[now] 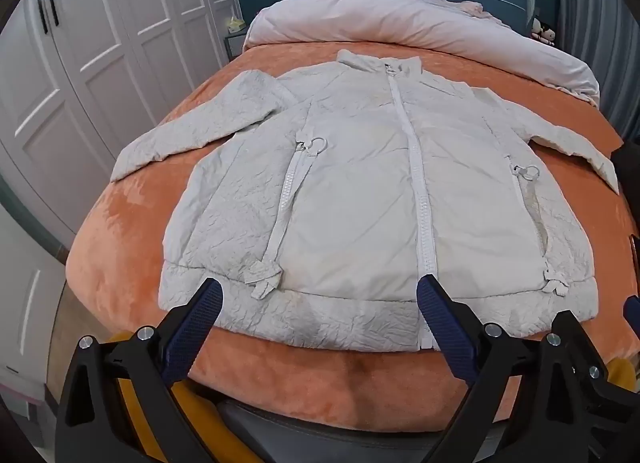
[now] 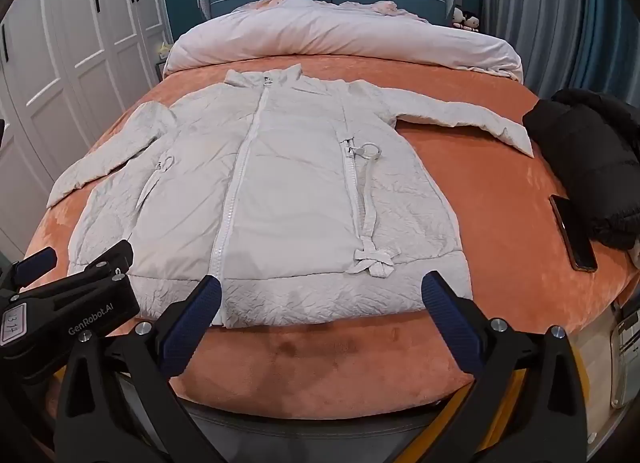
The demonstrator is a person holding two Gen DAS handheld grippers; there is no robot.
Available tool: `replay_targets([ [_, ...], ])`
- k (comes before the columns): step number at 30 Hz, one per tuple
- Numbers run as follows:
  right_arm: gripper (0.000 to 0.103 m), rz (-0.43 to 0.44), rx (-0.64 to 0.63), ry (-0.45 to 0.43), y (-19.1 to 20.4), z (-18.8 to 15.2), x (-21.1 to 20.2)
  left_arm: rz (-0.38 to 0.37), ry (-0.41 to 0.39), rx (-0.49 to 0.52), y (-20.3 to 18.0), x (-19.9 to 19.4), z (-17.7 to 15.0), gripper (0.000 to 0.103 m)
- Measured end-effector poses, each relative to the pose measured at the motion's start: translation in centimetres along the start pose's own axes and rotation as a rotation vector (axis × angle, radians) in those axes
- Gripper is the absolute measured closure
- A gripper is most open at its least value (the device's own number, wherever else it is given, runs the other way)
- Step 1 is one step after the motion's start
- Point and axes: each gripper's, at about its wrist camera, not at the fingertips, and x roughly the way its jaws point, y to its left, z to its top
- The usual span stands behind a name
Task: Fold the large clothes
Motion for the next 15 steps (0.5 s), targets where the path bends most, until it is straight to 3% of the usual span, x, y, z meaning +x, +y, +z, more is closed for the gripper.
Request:
replay_targets([
  [3, 0.005, 0.020, 0.013, 0.001, 0.09, -0.04, -0.15, 0.000, 0.005, -0.004, -0.16, 0.05, -0.05, 0.009],
  [4, 0.005, 0.019, 0.012, 0.000, 0.08, -0.02, -0.16, -0.034, 0.012, -0.022, 0.31, 0.15, 0.08, 0.009],
  [15, 0.005, 0.011, 0.008, -0.004, 0.01, -0.03, -0.19, -0.014, 0.004, -0.010, -0.09, -0.01, 0.23, 0.009],
])
